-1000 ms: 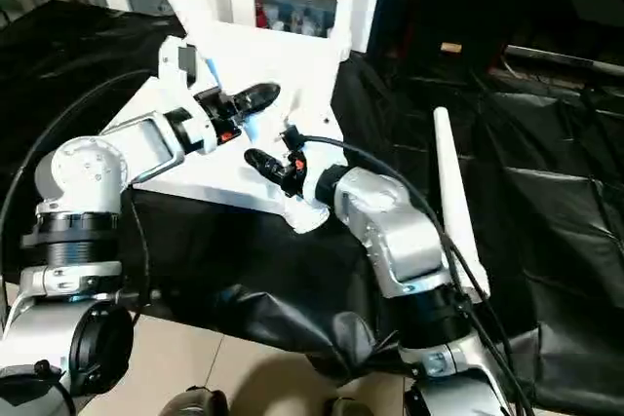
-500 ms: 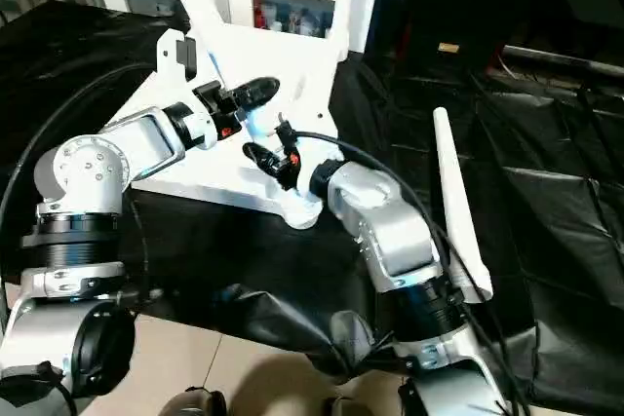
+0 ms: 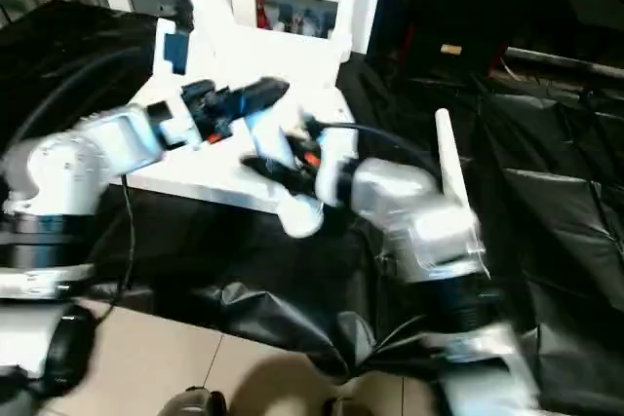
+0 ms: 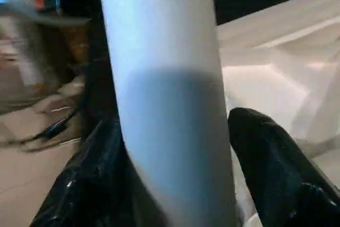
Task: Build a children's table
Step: Pick table leg
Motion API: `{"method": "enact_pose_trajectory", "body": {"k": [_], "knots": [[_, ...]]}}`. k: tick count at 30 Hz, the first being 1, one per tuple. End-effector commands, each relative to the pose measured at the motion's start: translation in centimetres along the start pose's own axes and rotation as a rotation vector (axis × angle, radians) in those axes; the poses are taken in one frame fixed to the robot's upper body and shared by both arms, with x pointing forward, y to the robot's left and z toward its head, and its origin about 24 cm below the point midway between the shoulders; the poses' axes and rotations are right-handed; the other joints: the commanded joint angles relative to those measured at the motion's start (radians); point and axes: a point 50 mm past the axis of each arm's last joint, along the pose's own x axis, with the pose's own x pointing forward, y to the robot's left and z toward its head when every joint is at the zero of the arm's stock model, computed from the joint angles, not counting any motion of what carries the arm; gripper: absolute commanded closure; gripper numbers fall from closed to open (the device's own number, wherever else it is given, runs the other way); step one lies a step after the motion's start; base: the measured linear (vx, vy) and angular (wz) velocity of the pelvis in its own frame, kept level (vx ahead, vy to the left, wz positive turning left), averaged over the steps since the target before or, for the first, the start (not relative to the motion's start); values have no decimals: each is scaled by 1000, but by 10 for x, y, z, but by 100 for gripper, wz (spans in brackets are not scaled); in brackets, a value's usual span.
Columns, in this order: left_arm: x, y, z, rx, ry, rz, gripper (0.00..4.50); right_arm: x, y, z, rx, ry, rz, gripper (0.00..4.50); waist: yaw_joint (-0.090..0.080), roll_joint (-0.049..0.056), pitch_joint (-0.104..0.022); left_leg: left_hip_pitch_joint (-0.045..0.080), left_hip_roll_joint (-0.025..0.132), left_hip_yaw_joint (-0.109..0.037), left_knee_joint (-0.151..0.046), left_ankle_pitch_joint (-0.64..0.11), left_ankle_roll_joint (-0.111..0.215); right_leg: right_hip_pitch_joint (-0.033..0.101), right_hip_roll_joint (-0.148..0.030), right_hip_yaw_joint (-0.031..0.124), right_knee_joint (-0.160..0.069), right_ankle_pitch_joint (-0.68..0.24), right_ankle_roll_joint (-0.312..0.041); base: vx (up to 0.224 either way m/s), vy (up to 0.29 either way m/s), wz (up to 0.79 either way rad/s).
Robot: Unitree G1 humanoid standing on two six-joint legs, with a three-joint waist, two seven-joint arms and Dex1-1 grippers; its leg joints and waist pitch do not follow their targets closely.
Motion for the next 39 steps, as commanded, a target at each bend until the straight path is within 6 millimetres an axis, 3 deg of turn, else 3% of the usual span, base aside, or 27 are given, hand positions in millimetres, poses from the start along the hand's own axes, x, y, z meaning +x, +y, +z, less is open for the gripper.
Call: {"method": "enact_pose_trajectory", "body": {"k": [1,5,6,8,9,15,18,23,25,26,27,28,29,30,31,32,33,35,36,38,39], "knots": [[1,-9,2,36,11,-79,266,-15,-4,7,18,-26,-6,154,0,4,-99,31,18,-9,-61,-236,-22,60,-40,20,-68,-286,-164,0,0,0],[2,-11,0,29,14,-138,268,-25,-2,10,39,-8,64,154,1,2,-98,31,17,-8,-60,-236,-28,58,-40,20,-70,-312,-159,0,0,0],[2,-12,-1,29,19,-156,268,-26,-1,9,37,5,79,154,1,8,-95,32,17,-9,-61,-252,-34,56,-38,20,-73,-324,-156,0,0,0],[2,-13,-2,30,24,-168,268,-28,-1,8,37,13,96,181,1,7,-95,32,16,-9,-61,-259,-36,56,-38,19,-73,-331,-156,0,0,0],[1,-14,-3,31,36,-174,268,-26,1,4,40,26,110,181,3,12,-95,32,16,-11,-61,-266,-38,55,-39,19,-74,-340,-155,0,0,0],[-8,-11,-1,44,53,-158,268,-14,9,-3,45,45,151,237,2,6,-96,31,16,-13,-62,-268,-43,54,-40,18,-73,-359,-153,0,0,0],[-12,-8,1,53,42,-131,268,-8,14,-7,42,64,186,254,3,-5,-96,33,19,-11,-62,-256,-43,51,-42,18,-72,-377,-147,0,0,0],[-8,-8,-1,24,0,-116,268,-8,13,-8,39,76,188,262,3,-1,-97,35,20,-11,-63,-277,-51,49,-41,18,-72,-361,-152,0,0,0],[-4,-3,-1,2,-12,-72,268,-8,11,-7,35,47,154,263,3,11,-95,34,18,-12,-64,-300,-57,48,-39,18,-76,-360,-147,0,0,0],[-4,-3,-1,2,-12,-72,268,-8,11,-7,35,47,154,264,3,11,-95,34,18,-12,-64,-300,-57,48,-39,18,-76,-360,-147,0,0,0],[-2,3,0,-47,-38,-21,212,-7,9,-6,33,10,115,264,5,19,-96,34,14,-14,-62,-309,-59,49,-40,17,-75,-366,-149,0,0,0],[-1,5,1,-57,-46,-2,198,-6,8,-5,33,-5,98,264,4,14,-96,34,13,-12,-61,-314,-59,46,-38,17,-80,-373,-144,0,0,0],[0,6,1,-61,-50,6,198,-6,7,-5,34,-13,90,264,3,11,-97,34,13,-14,-61,-317,-62,47,-39,15,-78,-380,-143,0,0,0],[2,8,1,-43,-48,71,174,-1,5,-4,33,-76,8,266,5,21,-99,33,13,-18,-63,-312,-66,52,-43,14,-77,-384,-141,0,0,0],[2,8,1,-43,-48,71,174,-1,5,-4,33,-76,8,266,2,16,-98,34,14,-18,-63,-323,-68,46,-41,13,-82,-388,-140,0,0,0],[3,9,1,-36,-49,100,161,0,5,-4,35,-96,-17,267,2,13,-100,34,13,-19,-63,-324,-68,51,-41,11,-80,-387,-140,0,0,0],[5,14,1,-14,-67,187,150,4,5,-3,38,-124,-59,267,0,20,-100,28,15,-21,-66,-315,-70,54,-39,12,-77,-346,-141,0,0,0],[7,18,0,1,-81,246,144,5,4,-3,41,-138,-82,267,2,22,-101,33,14,-20,-64,-312,-65,53,-39,12,-79,-348,-138,0,0,0],[10,19,-3,-13,-109,294,124,12,4,-1,25,-156,-136,267,0,6,-100,31,14,-17,-65,-310,-62,53,-38,12,-81,-352,-135,0,0,0],[11,19,-5,-20,-110,301,121,14,5,0,14,-162,-151,267,3,12,-101,32,15,-18,-64,-294,-62,52,-42,12,-79,-359,-135,0,0,0],[12,20,-8,-22,-107,322,121,16,3,2,13,-168,-179,267,1,1,-102,30,15,-16,-64,-281,-55,53,-40,11,-79,-355,-131,0,0,0]]}}
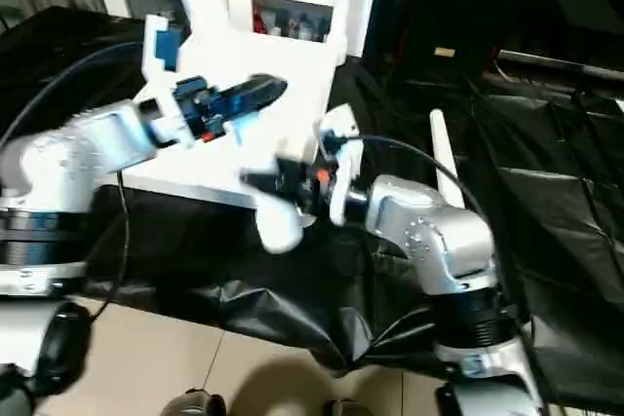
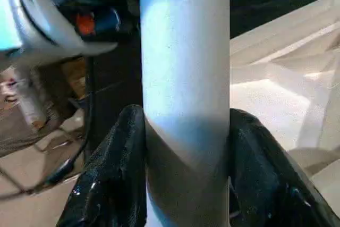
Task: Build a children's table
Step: Pick table leg
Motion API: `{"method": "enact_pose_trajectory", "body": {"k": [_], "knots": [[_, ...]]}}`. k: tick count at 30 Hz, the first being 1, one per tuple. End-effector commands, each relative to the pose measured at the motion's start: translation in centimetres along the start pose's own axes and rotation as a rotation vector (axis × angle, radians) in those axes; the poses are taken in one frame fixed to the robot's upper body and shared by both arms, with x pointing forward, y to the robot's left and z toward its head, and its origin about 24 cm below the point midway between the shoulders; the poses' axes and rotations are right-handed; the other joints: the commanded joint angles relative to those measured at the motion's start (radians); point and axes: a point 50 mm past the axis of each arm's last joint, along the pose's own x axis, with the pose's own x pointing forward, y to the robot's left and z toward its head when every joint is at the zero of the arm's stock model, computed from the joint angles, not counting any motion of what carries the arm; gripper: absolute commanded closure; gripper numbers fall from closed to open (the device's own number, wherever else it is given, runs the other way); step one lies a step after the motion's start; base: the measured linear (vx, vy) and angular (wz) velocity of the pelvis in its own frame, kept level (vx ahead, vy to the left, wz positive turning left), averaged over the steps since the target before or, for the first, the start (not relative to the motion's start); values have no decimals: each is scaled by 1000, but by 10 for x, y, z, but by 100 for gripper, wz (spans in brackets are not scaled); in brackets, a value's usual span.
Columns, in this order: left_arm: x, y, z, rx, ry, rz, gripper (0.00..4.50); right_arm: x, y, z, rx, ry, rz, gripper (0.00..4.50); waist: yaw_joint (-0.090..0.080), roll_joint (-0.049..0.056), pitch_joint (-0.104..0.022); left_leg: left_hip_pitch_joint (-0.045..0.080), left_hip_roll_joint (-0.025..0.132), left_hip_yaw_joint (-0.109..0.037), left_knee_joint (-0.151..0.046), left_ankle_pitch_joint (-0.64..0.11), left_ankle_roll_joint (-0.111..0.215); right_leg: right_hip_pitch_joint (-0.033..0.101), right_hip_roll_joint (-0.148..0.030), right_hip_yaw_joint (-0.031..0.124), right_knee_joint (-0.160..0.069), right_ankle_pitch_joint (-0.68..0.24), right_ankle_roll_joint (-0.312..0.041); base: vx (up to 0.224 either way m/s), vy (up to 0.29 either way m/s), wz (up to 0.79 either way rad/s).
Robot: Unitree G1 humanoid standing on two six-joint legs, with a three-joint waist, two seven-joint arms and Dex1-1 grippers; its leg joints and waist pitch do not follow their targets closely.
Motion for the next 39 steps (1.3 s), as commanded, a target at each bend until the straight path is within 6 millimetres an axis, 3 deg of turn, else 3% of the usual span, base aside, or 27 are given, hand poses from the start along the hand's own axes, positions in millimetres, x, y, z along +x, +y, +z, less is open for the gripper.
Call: {"method": "enact_pose_trajectory", "body": {"k": [1,7,8,10,11,12,13,16,19,20,22,23,24,28,29,30,31,35,37,39], "knots": [[0,2,-3,12,-3,67,121,2,-4,10,-47,-35,-70,267,0,4,-95,29,16,-11,-67,-276,-56,52,-39,19,-77,-350,-135,0,0,0],[9,-1,-10,-6,7,112,121,10,-7,18,-106,-41,-151,267,-3,9,-95,29,14,-11,-67,-279,-57,51,-38,17,-80,-343,-122,0,0,0],[11,1,-12,7,32,157,139,12,-8,19,-119,-46,-175,267,0,22,-96,31,13,-13,-67,-283,-60,51,-38,17,-78,-338,-123,0,0,0],[11,3,-12,22,44,181,156,14,-8,19,-128,-46,-190,267,-3,19,-97,30,13,-14,-69,-294,-64,52,-36,16,-80,-319,-119,0,0,0],[11,4,-12,32,47,195,156,16,-7,18,-139,-46,-206,267,0,30,-98,30,13,-16,-69,-290,-66,53,-37,16,-76,-299,-127,0,0,0],[11,4,-12,32,47,195,161,16,-7,18,-139,-46,-206,267,-2,24,-98,29,12,-15,-69,-292,-66,55,-36,15,-77,-288,-131,0,0,0],[11,4,-12,31,44,194,175,17,-6,17,-145,-46,-210,267,1,31,-99,30,12,-17,-69,-292,-68,56,-37,15,-74,-280,-135,0,0,0],[7,6,-10,34,41,202,199,22,-1,14,-143,-51,-218,267,-2,24,-99,29,12,-16,-69,-288,-65,56,-37,14,-74,-259,-149,0,0,0],[5,6,-7,45,23,200,238,23,0,13,-147,-50,-218,267,-1,27,-98,32,14,-17,-70,-295,-67,57,-37,13,-73,-263,-150,0,0,0],[5,6,-7,43,18,197,238,22,0,13,-150,-48,-217,267,-5,18,-97,31,14,-16,-70,-296,-65,57,-36,13,-75,-267,-148,0,0,0],[6,4,-6,38,8,176,241,22,0,14,-161,-42,-210,267,-3,24,-96,32,14,-17,-70,-303,-67,56,-39,13,-76,-290,-143,0,0,0],[7,1,-5,39,3,141,250,19,-1,16,-165,-37,-188,267,-4,16,-96,32,14,-16,-70,-302,-66,57,-38,13,-77,-302,-138,0,0,0],[7,-1,-4,46,3,119,255,18,-1,17,-163,-35,-173,232,-3,19,-95,33,15,-16,-70,-306,-65,55,-38,13,-78,-308,-136,0,0,0],[6,-15,-1,67,23,-40,260,2,-4,15,-140,47,-69,188,-3,25,-94,32,14,-18,-72,-316,-59,60,-38,12,-79,-306,-132,0,0,0],[6,-15,0,68,22,-44,260,2,-4,15,-141,54,-63,188,0,36,-93,34,14,-20,-73,-321,-60,59,-37,11,-77,-304,-136,0,0,0],[6,-16,1,74,22,-62,260,-3,-5,14,-155,88,-38,176,-1,29,-91,36,15,-18,-72,-330,-59,58,-36,11,-81,-298,-142,0,0,0],[6,-17,2,75,22,-64,261,-4,-5,14,-163,94,-35,163,-1,35,-88,38,15,-19,-74,-352,-61,57,-37,11,-83,-317,-146,0,0,0],[0,-25,2,118,94,-208,261,-13,-12,15,-103,126,-8,152,-2,28,-89,36,14,-20,-73,-345,-54,61,-41,9,-85,-374,-147,0,0,0],[-4,-29,2,158,136,-271,261,-19,-12,19,-70,136,64,152,-1,31,-89,38,14,-21,-72,-343,-51,61,-42,9,-86,-382,-147,0,0,0],[-6,-32,1,185,165,-322,261,-20,-10,24,-27,121,125,152,-3,20,-86,35,16,-20,-72,-330,-49,59,-44,9,-84,-401,-150,0,0,0]]}}
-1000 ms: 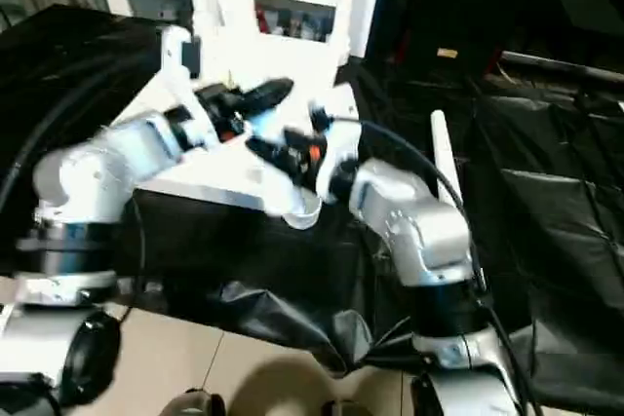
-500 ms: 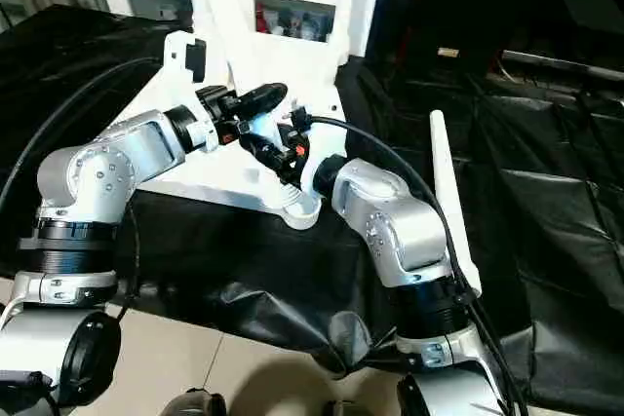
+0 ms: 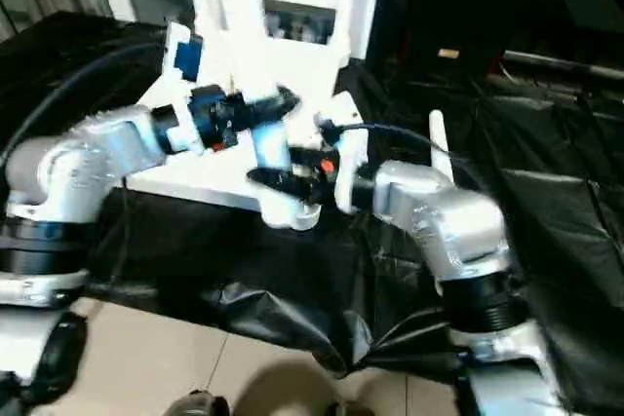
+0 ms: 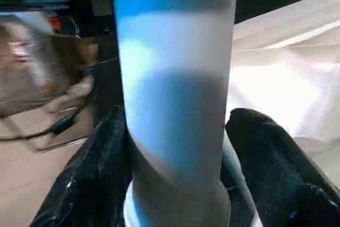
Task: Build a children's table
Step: Pick table leg
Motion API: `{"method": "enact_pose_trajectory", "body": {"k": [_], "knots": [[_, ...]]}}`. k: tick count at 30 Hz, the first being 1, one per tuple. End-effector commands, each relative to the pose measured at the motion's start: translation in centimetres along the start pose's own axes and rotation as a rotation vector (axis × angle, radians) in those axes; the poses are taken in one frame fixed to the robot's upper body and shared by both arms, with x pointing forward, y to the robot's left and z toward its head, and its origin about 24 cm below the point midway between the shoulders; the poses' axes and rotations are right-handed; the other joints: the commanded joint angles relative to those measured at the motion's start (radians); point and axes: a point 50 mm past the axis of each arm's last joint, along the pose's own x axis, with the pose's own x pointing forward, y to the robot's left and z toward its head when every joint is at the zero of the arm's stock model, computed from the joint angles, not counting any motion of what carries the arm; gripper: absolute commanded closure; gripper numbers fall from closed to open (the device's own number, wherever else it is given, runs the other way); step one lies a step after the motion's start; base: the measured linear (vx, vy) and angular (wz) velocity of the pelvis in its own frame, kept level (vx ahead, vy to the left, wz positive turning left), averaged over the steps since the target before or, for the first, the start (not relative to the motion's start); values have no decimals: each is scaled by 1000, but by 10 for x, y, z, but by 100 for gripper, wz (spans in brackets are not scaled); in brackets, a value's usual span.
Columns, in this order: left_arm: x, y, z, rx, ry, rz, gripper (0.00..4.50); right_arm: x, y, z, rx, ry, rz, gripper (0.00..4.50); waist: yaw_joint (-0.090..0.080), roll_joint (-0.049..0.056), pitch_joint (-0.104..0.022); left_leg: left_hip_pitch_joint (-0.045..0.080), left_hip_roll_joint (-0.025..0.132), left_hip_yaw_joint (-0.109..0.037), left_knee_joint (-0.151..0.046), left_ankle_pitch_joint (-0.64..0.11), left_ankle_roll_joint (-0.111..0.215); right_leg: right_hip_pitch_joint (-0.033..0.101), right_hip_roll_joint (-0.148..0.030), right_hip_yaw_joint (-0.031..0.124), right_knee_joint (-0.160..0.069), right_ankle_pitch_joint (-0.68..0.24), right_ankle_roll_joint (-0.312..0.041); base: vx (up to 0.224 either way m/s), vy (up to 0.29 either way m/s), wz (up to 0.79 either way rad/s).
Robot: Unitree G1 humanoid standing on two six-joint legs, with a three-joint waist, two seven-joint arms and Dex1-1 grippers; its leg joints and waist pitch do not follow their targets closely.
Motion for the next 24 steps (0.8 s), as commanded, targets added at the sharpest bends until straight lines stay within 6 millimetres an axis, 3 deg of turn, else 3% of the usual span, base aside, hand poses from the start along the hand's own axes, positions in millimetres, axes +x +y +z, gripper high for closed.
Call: {"method": "enact_pose_trajectory", "body": {"k": [1,2,3,9,11,24], "knots": [[2,-9,5,53,32,-82,261,-9,-5,12,28,-35,19,152,-2,-2,-84,31,16,-7,-71,-330,-46,45,-44,23,-81,-412,-147,0,0,0],[2,-11,4,63,40,-101,261,-10,-4,13,39,-36,44,152,-1,2,-84,33,17,-7,-71,-335,-48,42,-45,24,-81,-429,-142,0,0,0],[2,-12,4,67,43,-114,261,-11,-4,14,48,-36,64,152,-2,-4,-82,34,19,-5,-71,-338,-48,39,-44,24,-84,-436,-139,0,0,0],[4,-16,-1,69,81,-172,261,-10,-3,12,60,19,139,152,2,-3,-82,32,17,-6,-71,-333,-54,39,-46,23,-87,-476,-119,0,0,0],[4,-16,-2,78,87,-178,261,-10,-1,12,55,35,161,152,1,-9,-84,30,18,-5,-70,-323,-53,41,-48,23,-87,-479,-114,0,0,0],[3,-15,-1,84,77,-194,261,-7,4,10,25,59,230,152,5,-9,-91,27,19,-2,-67,-271,-46,44,-48,24,-76,-411,-141,0,0,0]]}}
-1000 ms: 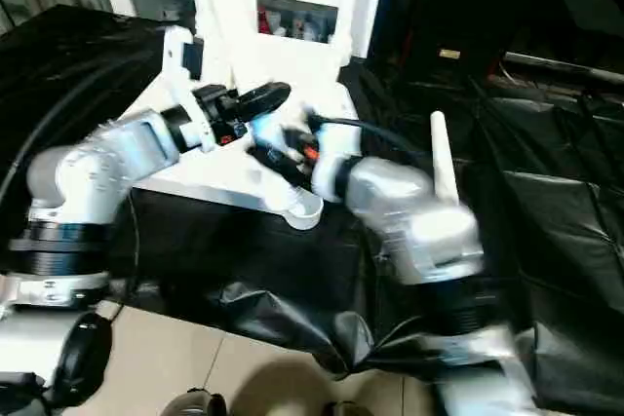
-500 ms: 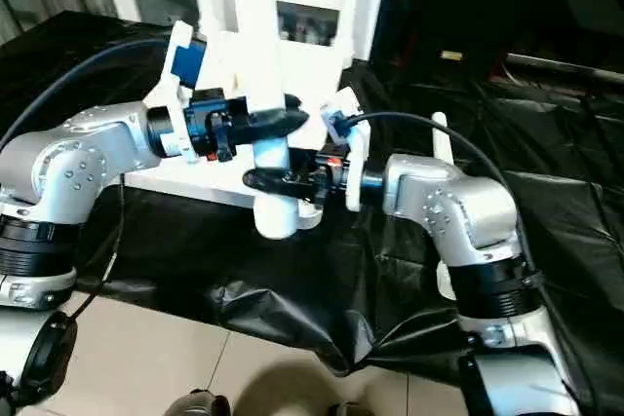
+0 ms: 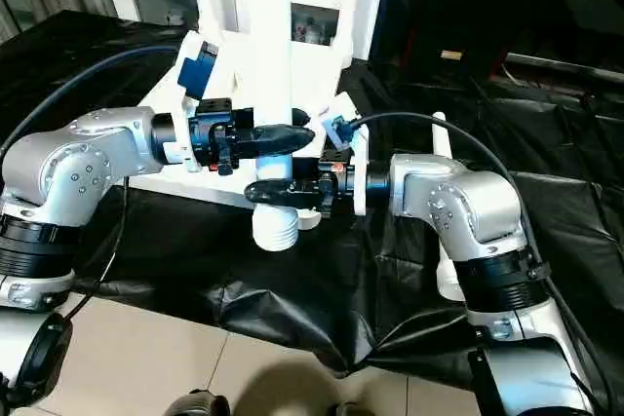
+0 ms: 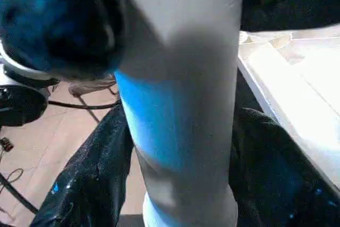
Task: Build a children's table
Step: Pick table leg
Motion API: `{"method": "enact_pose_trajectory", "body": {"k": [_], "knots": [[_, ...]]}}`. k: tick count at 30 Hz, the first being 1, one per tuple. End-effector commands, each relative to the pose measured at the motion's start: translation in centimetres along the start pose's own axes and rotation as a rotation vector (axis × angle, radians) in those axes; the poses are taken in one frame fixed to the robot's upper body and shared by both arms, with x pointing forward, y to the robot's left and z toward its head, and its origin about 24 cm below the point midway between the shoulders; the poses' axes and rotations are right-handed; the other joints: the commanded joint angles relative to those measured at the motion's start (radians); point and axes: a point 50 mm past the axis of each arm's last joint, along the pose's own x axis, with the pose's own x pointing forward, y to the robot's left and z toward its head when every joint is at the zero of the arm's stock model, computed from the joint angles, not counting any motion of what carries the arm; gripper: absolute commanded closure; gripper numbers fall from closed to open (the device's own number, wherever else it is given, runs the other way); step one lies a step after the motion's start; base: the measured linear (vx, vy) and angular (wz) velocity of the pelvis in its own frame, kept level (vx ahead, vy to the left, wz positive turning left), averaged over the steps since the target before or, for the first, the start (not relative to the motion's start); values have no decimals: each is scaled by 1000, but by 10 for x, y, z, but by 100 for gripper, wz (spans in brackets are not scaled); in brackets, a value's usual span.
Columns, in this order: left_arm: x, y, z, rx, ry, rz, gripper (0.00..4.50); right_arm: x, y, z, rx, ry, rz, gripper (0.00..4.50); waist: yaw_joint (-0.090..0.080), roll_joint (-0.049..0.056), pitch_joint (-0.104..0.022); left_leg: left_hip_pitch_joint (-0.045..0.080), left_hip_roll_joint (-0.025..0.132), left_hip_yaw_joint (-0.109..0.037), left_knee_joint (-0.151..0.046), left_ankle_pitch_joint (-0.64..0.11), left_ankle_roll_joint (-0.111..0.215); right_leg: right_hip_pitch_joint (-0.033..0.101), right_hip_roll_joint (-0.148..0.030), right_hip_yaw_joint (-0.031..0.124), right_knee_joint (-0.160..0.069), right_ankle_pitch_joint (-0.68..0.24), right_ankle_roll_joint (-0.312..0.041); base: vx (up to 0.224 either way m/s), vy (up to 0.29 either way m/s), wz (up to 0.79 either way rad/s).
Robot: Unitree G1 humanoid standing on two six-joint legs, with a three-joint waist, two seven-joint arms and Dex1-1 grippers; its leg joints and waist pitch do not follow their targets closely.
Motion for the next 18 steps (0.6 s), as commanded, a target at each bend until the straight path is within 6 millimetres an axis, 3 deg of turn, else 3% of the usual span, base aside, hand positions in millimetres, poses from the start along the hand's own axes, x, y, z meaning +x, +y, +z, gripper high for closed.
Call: {"method": "enact_pose_trajectory", "body": {"k": [1,13,14,18], "knots": [[1,-1,4,23,-11,-12,261,1,2,5,-29,-1,15,152,1,-8,-91,28,20,-3,-68,-273,-46,44,-47,24,-76,-411,-143,0,0,0],[4,-1,5,25,-26,-18,261,4,4,-2,-9,-8,49,152,1,-7,-89,29,19,-4,-67,-292,-48,43,-48,23,-80,-449,-133,0,0,0],[4,-1,5,26,-26,-19,261,4,4,-2,-7,-8,50,179,1,-6,-89,29,19,-4,-68,-292,-48,43,-47,23,-80,-448,-132,0,0,0],[3,-1,5,27,-22,-23,261,4,3,-3,1,-12,47,194,1,-5,-90,30,19,-5,-68,-295,-49,43,-47,23,-79,-435,-140,0,0,0]]}}
